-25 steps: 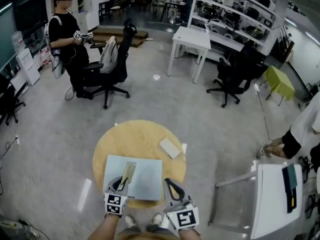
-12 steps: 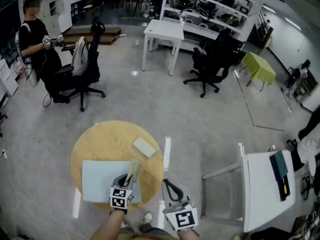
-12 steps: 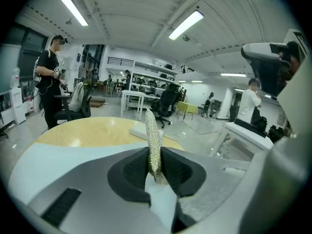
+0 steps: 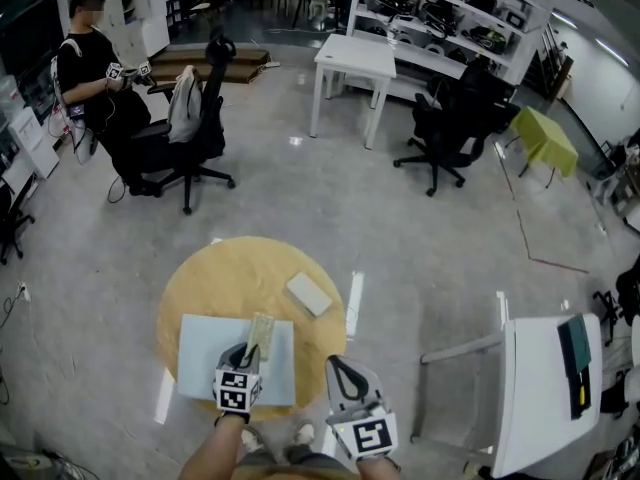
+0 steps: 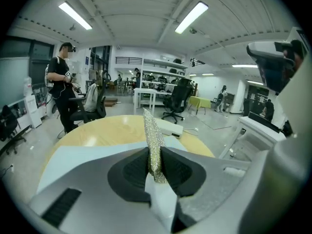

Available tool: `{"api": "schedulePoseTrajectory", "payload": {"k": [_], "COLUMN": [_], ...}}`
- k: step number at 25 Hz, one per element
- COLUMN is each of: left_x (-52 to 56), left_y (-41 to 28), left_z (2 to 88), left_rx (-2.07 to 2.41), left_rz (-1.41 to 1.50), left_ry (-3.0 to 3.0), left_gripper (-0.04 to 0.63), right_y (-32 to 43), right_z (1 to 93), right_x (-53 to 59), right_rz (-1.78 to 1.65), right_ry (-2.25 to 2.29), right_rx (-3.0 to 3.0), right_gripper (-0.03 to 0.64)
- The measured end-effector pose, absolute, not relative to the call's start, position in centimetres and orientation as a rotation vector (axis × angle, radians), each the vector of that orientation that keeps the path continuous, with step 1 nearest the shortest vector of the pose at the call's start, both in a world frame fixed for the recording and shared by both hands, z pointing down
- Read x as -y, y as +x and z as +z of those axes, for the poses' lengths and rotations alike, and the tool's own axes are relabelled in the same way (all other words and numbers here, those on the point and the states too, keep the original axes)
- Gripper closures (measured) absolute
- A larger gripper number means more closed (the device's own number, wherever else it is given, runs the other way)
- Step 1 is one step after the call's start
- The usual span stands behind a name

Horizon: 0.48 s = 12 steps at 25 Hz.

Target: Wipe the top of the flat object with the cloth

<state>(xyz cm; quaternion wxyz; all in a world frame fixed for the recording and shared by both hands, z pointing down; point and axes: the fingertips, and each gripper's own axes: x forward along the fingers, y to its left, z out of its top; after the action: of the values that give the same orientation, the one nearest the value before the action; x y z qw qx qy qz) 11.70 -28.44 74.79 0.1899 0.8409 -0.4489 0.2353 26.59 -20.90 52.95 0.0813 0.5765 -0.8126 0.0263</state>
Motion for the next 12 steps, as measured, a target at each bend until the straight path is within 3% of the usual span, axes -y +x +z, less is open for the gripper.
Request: {"api": "schedulePoseTrajectory", "payload": {"k": [12], "left_x": [29.7], "left_y": [-4.4], "left_z": [73.7], "left_rx": [1.46], "left_rz": [0.667], "left_ry": [2.219], "left_gripper": [0.535], "right_y": [16.2], "right_z": [51.3], "right_x": [22.6], "right_rz": [0.06], "right_ry": [1.607], "right_rx": [2.504], "right_gripper": [0.615]}}
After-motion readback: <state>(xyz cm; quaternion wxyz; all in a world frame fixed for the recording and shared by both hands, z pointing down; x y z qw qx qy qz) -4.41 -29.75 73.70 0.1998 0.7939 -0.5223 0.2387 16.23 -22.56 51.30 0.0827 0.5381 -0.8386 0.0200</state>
